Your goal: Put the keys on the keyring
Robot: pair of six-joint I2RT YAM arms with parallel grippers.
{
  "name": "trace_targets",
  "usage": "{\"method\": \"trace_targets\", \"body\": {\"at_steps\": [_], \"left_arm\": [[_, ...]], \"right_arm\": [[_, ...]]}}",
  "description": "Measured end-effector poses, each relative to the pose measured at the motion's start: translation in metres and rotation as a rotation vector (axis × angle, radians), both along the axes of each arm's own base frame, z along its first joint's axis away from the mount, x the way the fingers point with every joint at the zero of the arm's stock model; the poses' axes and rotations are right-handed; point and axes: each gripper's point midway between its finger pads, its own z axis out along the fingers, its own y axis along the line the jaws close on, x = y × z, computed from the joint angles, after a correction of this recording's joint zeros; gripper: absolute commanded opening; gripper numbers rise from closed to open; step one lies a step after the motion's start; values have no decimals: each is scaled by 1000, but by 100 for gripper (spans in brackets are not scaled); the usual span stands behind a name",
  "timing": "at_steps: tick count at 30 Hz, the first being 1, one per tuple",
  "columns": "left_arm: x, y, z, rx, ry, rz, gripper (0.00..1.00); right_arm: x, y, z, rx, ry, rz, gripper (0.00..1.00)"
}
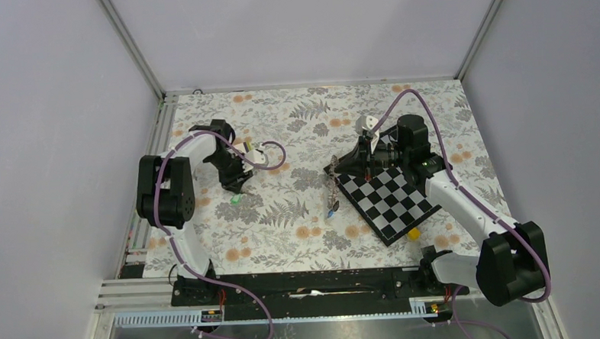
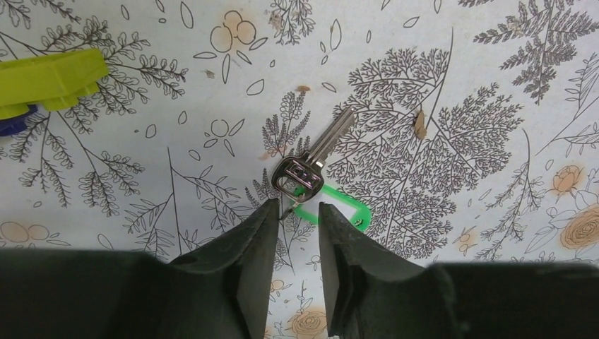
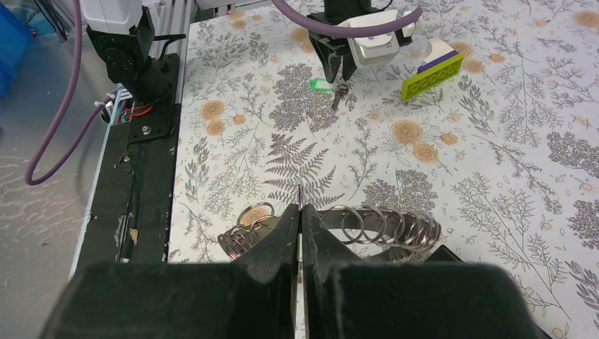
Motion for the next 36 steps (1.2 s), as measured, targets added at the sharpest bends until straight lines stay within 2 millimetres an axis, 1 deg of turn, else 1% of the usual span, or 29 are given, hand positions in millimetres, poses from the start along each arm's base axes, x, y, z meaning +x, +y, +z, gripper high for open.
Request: {"method": "trace_targets", "body": {"at_steps": [9,15,19,24,29,33,36], "left_arm": [[-3,-1,-1,-6,11,-6,15],[-6,-1,-1,-4,24,-5,12],[-7,0,0,-4,29,-3,12],[-7,0,-1,0,32,2,21],[-7,3,-1,15,32,6,27],[-7,4,-1,22,33,11,27],[-7,4,-1,25,34,12,24]], "right_arm": [[0,0,-2,0,8,0,0],[0,-1,-3,0,10,-4,0],[1,-1,-4,0,9,-4,0],[2,-1,-3,2,4,-4,0],[2,-1,-4,1,6,-4,0],[2,-1,-5,0,9,-4,0],[3,0,-6,-1,12,-4,0]]}}
